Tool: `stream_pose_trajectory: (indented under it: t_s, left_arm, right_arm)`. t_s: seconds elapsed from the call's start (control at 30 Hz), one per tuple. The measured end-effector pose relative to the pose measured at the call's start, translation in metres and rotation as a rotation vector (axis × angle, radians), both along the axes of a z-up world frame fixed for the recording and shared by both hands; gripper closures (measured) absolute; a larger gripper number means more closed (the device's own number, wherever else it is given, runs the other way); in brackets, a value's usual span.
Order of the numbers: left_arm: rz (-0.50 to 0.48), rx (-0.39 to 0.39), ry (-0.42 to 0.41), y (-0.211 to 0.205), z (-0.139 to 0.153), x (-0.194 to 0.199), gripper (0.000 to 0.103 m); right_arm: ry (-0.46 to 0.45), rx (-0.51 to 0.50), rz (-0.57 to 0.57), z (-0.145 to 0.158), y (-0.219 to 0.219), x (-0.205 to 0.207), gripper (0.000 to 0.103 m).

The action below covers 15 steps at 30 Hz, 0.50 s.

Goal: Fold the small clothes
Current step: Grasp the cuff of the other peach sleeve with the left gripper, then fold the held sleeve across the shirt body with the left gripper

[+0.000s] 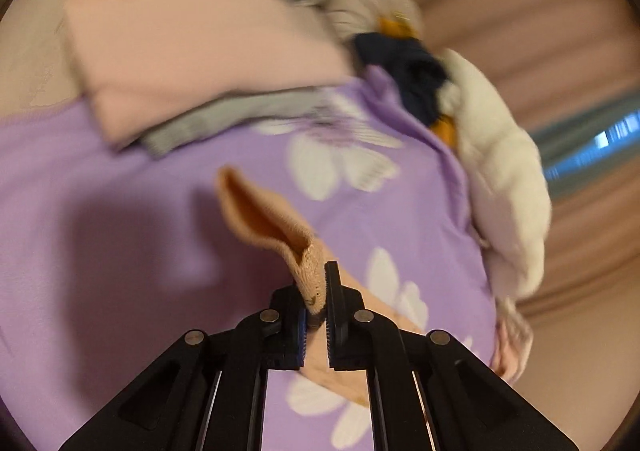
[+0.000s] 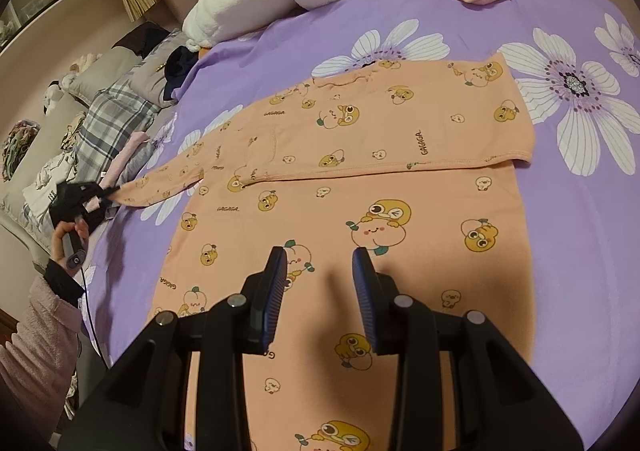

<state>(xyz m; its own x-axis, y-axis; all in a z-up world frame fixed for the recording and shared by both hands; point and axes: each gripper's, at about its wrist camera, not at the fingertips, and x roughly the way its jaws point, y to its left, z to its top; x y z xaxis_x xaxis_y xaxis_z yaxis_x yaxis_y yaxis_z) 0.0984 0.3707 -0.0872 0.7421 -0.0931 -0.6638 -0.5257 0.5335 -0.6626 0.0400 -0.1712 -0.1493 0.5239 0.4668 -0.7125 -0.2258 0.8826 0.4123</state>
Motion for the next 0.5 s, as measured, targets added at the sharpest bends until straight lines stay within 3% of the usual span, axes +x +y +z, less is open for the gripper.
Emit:
stream_pose_trajectory:
  t_s: [0.23, 0.5]
  left_arm:
    - [-0.199, 0.193, -0.063, -0.086, 0.068, 0.021, 0.099]
    - [-0.374, 0.308, -0.074, -0.187, 0.092, 0.054, 0.098]
  right_arm:
    - [-0.015, 0.031, -0.007, 0.0, -0.009, -0.009, 0.068]
    - [-0.019, 0.086, -0.062, -0.005, -0.04, -0.02, 0.068]
